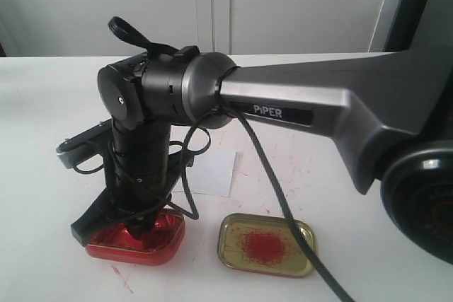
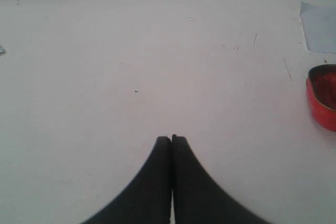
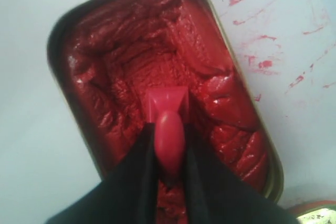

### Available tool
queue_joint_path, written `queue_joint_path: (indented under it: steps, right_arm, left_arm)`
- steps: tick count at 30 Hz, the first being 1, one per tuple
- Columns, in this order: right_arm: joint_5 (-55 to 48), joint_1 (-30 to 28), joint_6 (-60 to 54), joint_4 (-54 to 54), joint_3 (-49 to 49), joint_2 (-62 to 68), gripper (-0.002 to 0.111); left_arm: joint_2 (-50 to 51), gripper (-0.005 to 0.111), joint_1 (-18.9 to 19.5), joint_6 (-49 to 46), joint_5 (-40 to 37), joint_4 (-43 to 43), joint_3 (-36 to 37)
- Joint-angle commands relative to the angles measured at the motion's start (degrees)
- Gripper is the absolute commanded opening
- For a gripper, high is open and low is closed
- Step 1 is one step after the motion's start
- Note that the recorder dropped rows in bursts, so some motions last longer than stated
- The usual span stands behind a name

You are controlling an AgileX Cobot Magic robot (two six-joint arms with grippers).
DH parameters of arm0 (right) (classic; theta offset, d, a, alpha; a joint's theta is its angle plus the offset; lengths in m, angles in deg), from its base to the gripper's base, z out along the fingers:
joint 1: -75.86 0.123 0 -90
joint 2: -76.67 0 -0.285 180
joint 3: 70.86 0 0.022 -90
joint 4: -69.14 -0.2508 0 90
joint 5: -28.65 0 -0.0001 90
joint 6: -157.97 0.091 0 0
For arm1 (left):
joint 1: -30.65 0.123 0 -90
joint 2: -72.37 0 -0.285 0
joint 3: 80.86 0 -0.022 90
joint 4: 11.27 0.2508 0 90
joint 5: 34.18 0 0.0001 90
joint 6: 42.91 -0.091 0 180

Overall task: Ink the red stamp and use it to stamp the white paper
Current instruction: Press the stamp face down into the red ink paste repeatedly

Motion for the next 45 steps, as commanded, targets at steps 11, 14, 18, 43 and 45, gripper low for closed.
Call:
queue_joint_path:
  steps: [11,14,18,43,45]
  right_arm:
    - [-1.32,-0.93,-0.15,-2.47,0.04,1.82,0.000]
    - [-1.58,-1.68,-0.15,-2.76,0.04,1.95,0.000]
    - [-1.69,-2.56,-0.15,-4.12,0.04,1.95,0.000]
    - [-2.32,-5.00,-2.21,-11.10,0.04,2.09,0.000]
    - [-2.32,-5.00,-2.21,-11.10,0.04,0.93,0.000]
  left_arm:
    - [-0.18,0.000,0.22,0.01,-0.04,-0.63,0.41]
    - [-0.18,0.000,0.22,0.01,-0.04,-0.63,0.41]
    - [-0.18,0.000,0.22,0.01,-0.04,-0.63,0.41]
    - [-0.18,0.000,0.22,0.01,-0.04,-0.63,0.41]
    - [-0.18,0.000,0.22,0.01,-0.04,-0.63,0.41]
